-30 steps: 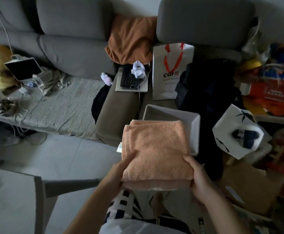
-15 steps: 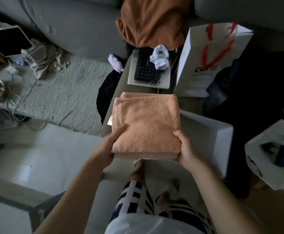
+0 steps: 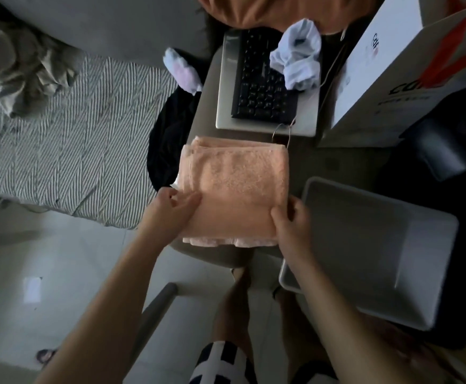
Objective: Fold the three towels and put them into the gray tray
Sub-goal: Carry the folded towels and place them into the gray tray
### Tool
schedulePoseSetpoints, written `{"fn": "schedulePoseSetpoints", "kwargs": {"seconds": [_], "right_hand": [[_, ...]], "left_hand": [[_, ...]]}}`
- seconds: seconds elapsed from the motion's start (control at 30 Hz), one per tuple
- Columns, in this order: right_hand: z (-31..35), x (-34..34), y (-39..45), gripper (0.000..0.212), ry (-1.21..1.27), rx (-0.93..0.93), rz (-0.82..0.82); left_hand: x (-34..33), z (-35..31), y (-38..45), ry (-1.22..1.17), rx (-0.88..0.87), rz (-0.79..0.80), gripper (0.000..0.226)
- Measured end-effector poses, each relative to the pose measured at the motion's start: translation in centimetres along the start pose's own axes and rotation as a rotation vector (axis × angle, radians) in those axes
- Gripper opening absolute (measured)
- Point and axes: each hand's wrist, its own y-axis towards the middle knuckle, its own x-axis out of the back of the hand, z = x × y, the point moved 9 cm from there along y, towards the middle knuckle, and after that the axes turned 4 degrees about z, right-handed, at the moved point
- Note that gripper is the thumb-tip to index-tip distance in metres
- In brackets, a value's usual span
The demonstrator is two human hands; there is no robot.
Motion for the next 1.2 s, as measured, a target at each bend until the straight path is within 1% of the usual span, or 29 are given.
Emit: {"fn": "schedulePoseSetpoints", "kwargs": {"seconds": [0.07, 0.13, 0.2, 0.27, 0.3, 0.33, 0.4, 0.47, 0.5, 0.53, 0.57, 0.6, 0.67, 0.7, 0.77, 0.8, 0.83, 0.87, 0.9, 0.93, 0.97, 1.0, 1.07, 1.13, 1.2], "right_hand": [[1.1, 0.3, -1.0, 0.029, -0.061, 0.031, -0.044], [2.3, 0.3, -1.8, 0.023, -0.017, 0.035, -0.054], [3.3, -0.3, -2.2, 0.024, 0.05, -0.002, 0.02], [3.7, -0.9, -2.6, 0.036, 0.098, -0.096, 0.13], [3.9, -1.1, -2.6, 0.042, 0.125, -0.141, 0.182], [4.3, -1.2, -2.7, 0.042, 0.16, -0.167, 0.236], [5.6, -0.8, -3.4, 0.032, 0.25, -0.155, 0.348], [6.4, 0.8, -4.6, 0.029, 0.342, -0.107, 0.464], [6.2, 2.1, -5.4, 0.032, 0.372, -0.088, 0.498], [5.5, 3.9, -6.1, 0.037, 0.382, -0.085, 0.487], [4.1, 6.3, -6.5, 0.041, 0.373, -0.104, 0.431], [2.4, 9.1, -6.7, 0.043, 0.339, -0.142, 0.346], [-2.1, 14.9, -6.5, 0.044, 0.227, -0.22, 0.174], [-4.4, 17.4, -6.1, 0.045, 0.147, -0.251, 0.122], [-8.8, 20.3, -4.6, 0.047, -0.003, -0.297, 0.112], [-11.3, 20.6, -3.7, 0.049, -0.048, -0.327, 0.155], [-13.7, 20.4, -2.8, 0.05, -0.073, -0.368, 0.203], [-16.1, 20.2, -2.0, 0.05, -0.124, -0.392, 0.234], [-18.0, 20.4, -1.2, 0.049, -0.205, -0.403, 0.213], [-19.7, 21.2, -0.2, 0.047, -0.296, -0.41, 0.15], [-21.1, 22.1, 0.6, 0.045, -0.312, -0.43, 0.064], [-22.2, 22.5, 1.1, 0.04, -0.268, -0.447, 0.015], [-23.6, 21.8, 2.0, 0.018, -0.256, -0.445, 0.012], [-24.1, 20.2, 2.4, 0.005, -0.251, -0.444, 0.024], [-23.9, 18.8, 2.7, 0.02, -0.173, -0.413, 0.021]], "left_hand": [[-0.3, -0.4, -1.7, 0.013, -0.012, -0.018, 0.066], [-0.6, -1.3, -3.2, 0.085, -0.058, -0.027, 0.062], [-0.2, -2.1, -4.2, 0.098, -0.081, -0.071, 0.059], [0.7, -2.2, -4.7, 0.067, -0.053, -0.113, 0.057], [1.2, -2.0, -4.8, 0.034, -0.028, -0.123, 0.055], [1.7, -1.9, -4.9, -0.043, 0.0, -0.114, 0.052], [1.9, -1.7, -5.6, -0.351, 0.06, -0.015, 0.044], [0.6, -2.9, -7.1, -0.638, 0.062, 0.197, 0.046], [-0.6, -3.8, -8.1, -0.706, 0.029, 0.296, 0.05], [-2.1, -4.8, -9.2, -0.738, -0.02, 0.356, 0.053], [-3.8, -5.6, -10.1, -0.752, -0.076, 0.374, 0.053], [-5.7, -6.3, -10.9, -0.747, -0.128, 0.354, 0.052], [-10.8, -8.0, -12.4, -0.636, -0.224, 0.312, 0.042], [-14.2, -8.3, -12.6, -0.544, -0.245, 0.317, 0.034], [-21.4, -7.0, -11.5, -0.305, -0.218, 0.303, 0.022], [-24.4, -5.8, -10.5, -0.116, -0.181, 0.271, 0.024], [-27.1, -4.4, -9.5, 0.095, -0.163, 0.233, 0.033], [-29.4, -3.1, -8.9, 0.27, -0.167, 0.206, 0.047], [-31.2, -2.1, -8.7, 0.345, -0.184, 0.195, 0.061], [-32.7, -1.4, -8.7, 0.369, -0.209, 0.197, 0.071], [-33.9, -1.0, -8.8, 0.391, -0.257, 0.189, 0.074], [-35.0, -1.0, -8.8, 0.437, -0.317, 0.186, 0.072], [-37.2, -0.9, -8.4, 0.557, -0.377, 0.251, 0.061], [-38.9, -0.5, -7.6, 0.687, -0.359, 0.388, 0.05], [-40.0, 0.0, -6.5, 0.865, -0.368, 0.482, 0.042]]}}
